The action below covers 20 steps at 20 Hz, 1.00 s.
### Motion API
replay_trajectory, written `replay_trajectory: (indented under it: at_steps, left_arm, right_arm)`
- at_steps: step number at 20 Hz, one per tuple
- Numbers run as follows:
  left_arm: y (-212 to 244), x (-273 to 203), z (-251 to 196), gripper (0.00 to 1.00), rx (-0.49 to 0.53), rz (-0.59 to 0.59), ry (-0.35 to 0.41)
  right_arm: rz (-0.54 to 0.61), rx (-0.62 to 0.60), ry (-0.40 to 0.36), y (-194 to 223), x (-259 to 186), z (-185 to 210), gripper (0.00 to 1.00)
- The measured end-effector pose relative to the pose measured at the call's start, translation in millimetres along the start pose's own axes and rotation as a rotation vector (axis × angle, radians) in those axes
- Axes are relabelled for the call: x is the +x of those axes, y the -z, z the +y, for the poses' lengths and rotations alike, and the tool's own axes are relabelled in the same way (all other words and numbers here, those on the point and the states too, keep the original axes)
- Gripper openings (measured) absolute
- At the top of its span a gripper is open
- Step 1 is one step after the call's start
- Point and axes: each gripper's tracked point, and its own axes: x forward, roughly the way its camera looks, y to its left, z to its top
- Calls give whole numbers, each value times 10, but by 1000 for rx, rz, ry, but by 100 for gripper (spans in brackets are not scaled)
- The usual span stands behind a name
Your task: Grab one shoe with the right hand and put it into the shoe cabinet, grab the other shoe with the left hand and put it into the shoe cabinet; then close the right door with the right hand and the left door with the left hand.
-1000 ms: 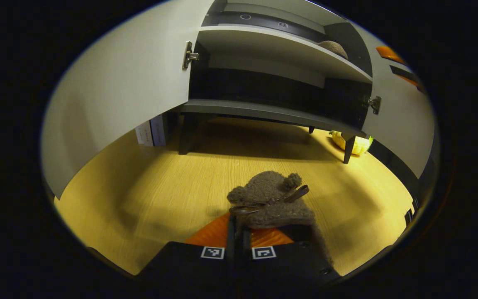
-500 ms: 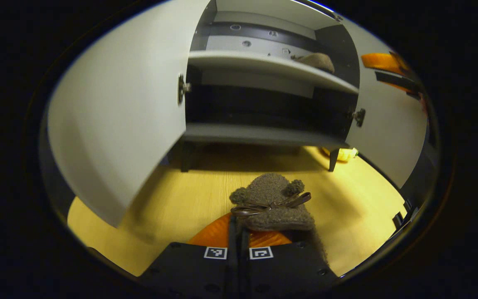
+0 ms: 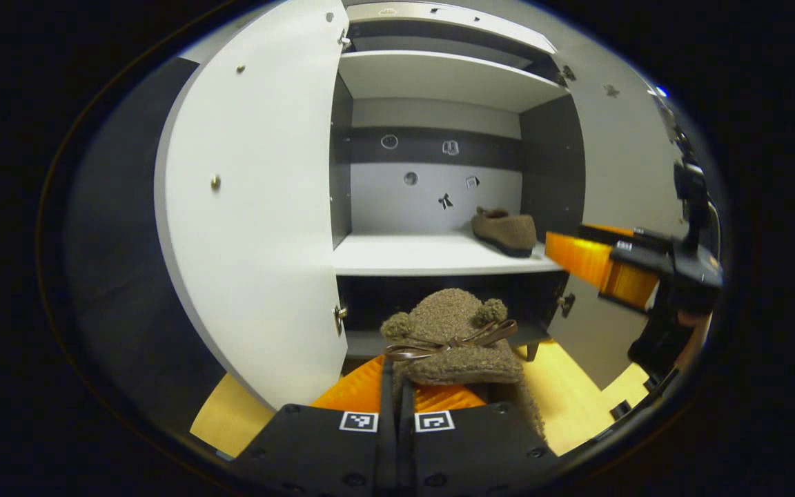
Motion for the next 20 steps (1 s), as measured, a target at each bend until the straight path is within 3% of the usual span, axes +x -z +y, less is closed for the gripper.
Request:
replay_trajectory:
  at_steps: [4,8,14,20]
  left_arm:
    - [-657,176,104,5,-6,-75,-61]
    - [-1139,617,132,5,34,-111,-112]
    - [-1719,1531,44,5,0,-174,-87]
    - [-2011,2419,-6,5,4,-147,-62]
  right_arm:
    - [-37,95,-81,-274,3,214,98]
    - [-86,90,-120,-458,30,217,98]
    - [-108,101,-87,-486,215,-80,98]
    - [-87,67,-101,-392,437,-155,98]
